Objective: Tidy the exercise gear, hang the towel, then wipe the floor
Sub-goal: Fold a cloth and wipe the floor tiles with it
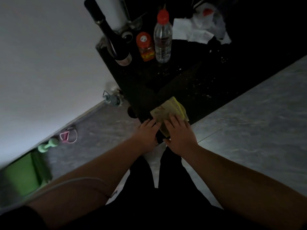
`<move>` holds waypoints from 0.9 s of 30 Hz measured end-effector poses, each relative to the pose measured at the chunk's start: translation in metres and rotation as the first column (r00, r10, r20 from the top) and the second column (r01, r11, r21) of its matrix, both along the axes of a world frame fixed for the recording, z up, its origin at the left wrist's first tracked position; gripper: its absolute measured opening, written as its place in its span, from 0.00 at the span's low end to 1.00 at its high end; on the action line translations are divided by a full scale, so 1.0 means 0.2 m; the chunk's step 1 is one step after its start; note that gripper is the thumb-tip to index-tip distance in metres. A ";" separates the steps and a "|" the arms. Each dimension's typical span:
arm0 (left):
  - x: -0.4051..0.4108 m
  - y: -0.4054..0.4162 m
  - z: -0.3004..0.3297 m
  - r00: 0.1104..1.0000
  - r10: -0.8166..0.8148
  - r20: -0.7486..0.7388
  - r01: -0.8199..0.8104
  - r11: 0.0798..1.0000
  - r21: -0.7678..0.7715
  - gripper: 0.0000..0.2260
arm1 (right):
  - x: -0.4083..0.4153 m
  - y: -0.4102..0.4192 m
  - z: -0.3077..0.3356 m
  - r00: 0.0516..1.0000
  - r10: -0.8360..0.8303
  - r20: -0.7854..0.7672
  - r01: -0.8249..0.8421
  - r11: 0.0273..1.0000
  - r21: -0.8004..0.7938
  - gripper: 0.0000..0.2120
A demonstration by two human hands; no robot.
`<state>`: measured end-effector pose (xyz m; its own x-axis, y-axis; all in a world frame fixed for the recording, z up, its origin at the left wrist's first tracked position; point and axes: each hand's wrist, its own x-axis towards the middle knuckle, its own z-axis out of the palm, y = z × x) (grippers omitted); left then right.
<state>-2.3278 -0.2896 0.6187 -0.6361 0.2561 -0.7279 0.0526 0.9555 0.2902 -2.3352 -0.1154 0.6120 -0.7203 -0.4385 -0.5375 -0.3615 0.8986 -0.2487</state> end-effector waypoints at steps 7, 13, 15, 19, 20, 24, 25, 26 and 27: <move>0.05 0.06 -0.07 0.983 0.169 -0.068 -0.165 0.984 0.061 0.32 | -0.02 0.00 -0.08 0.985 -0.012 -0.170 0.012 1.000 -0.004 0.21; 0.12 0.01 0.07 0.955 0.271 -0.120 -0.254 0.957 0.139 0.37 | -0.04 0.03 0.07 0.974 -0.148 -0.171 0.095 0.953 -0.287 0.13; 0.16 -0.02 0.16 0.923 0.357 -0.141 -0.330 0.926 0.182 0.37 | -0.01 0.02 0.16 0.972 -0.159 -0.174 0.080 0.916 -0.392 0.18; 0.28 -0.12 0.37 0.814 0.536 -0.224 -0.471 0.834 0.285 0.35 | 0.04 -0.05 0.37 0.974 -0.105 -0.200 -0.018 0.846 -0.534 0.19; 0.33 -0.16 0.41 0.784 0.571 -0.242 -0.496 0.812 0.309 0.35 | 0.07 -0.08 0.44 0.974 -0.082 -0.210 -0.052 0.824 -0.564 0.19; 0.59 -0.33 0.58 0.654 0.714 -0.250 -0.572 0.683 0.455 0.34 | 0.24 -0.28 0.69 0.984 0.025 -0.177 -0.139 0.730 -0.669 0.15; 0.68 -0.37 0.63 0.622 0.745 -0.239 -0.589 0.647 0.484 0.33 | 0.31 -0.34 0.75 0.982 0.057 -0.180 -0.167 0.705 -0.689 0.14; 0.78 -0.42 0.67 0.592 0.776 -0.218 -0.610 0.608 0.508 0.32 | 0.38 -0.41 0.79 0.976 0.096 -0.193 -0.206 0.680 -0.704 0.14; 0.90 -0.45 0.70 0.561 0.805 -0.192 -0.629 0.566 0.533 0.32 | 0.46 -0.48 0.84 0.969 0.135 -0.209 -0.245 0.653 -0.716 0.15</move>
<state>-2.1487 -0.3804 0.7592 -0.9097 -0.2370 -0.3411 -0.4153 0.5310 0.7386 -2.2426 -0.2119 0.7791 -0.6114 -0.7841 0.1066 -0.5806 0.3530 -0.7337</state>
